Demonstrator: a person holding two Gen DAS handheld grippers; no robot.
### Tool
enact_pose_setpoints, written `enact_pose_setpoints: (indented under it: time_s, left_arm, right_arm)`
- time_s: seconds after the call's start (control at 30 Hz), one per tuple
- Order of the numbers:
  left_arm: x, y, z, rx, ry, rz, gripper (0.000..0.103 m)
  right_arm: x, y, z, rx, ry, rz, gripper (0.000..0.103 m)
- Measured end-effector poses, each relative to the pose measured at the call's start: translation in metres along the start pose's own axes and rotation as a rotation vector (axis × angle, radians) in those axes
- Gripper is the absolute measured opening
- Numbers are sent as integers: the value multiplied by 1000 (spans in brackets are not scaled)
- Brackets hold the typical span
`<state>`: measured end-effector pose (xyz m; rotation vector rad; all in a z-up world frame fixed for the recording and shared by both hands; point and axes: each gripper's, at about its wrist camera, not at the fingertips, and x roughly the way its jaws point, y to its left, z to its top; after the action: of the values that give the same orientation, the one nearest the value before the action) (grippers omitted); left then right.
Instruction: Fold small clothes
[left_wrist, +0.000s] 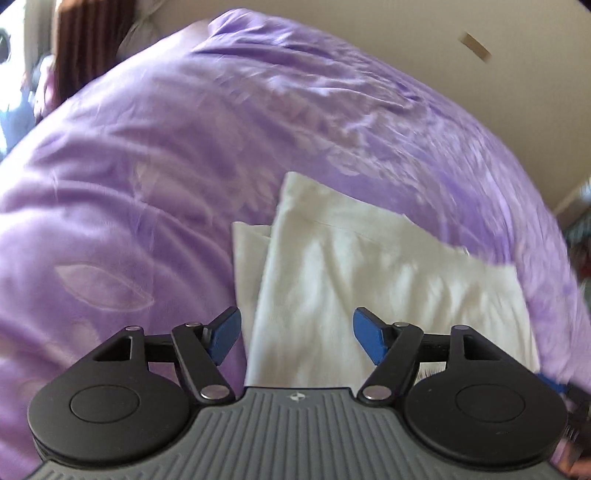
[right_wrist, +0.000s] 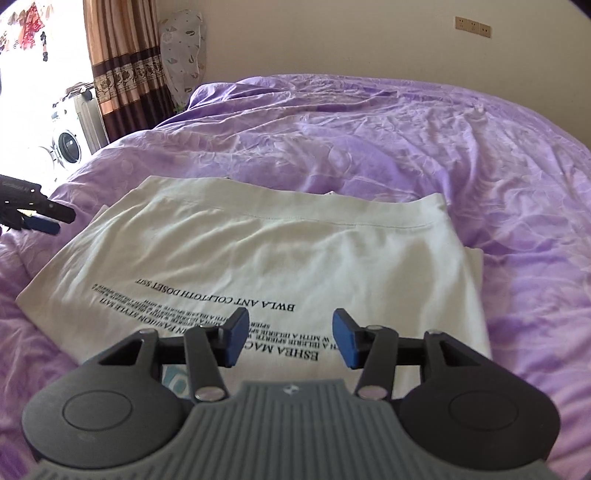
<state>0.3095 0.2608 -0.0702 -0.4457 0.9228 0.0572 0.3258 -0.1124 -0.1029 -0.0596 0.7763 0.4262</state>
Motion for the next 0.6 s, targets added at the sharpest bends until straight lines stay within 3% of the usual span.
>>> enact_pose_setpoints:
  time_s: [0.1, 0.3, 0.4, 0.43, 0.5, 0.53, 0.6]
  left_arm:
    - [23, 17, 10, -38, 18, 24, 81]
    - [50, 39, 15, -86, 44, -70, 81]
    - [56, 38, 14, -68, 47, -71, 72]
    - [56, 36, 13, -61, 40, -65, 65]
    - [55, 35, 11, -55, 28, -70, 44]
    - [55, 36, 11, -65, 31, -83, 30]
    - [52, 34, 13, -75, 16, -83, 15]
  right_arm:
    - [9, -2, 0, 6, 7, 5, 47]
    - [31, -12, -3, 21, 31, 6, 47]
    - [45, -16, 0, 31, 36, 7, 44]
    - [49, -16, 2, 32, 35, 7, 42]
    - [54, -15, 7, 40, 28, 18, 25]
    - [56, -13, 9, 43, 23, 30, 23]
    - [60, -8, 11, 44, 18, 56, 15]
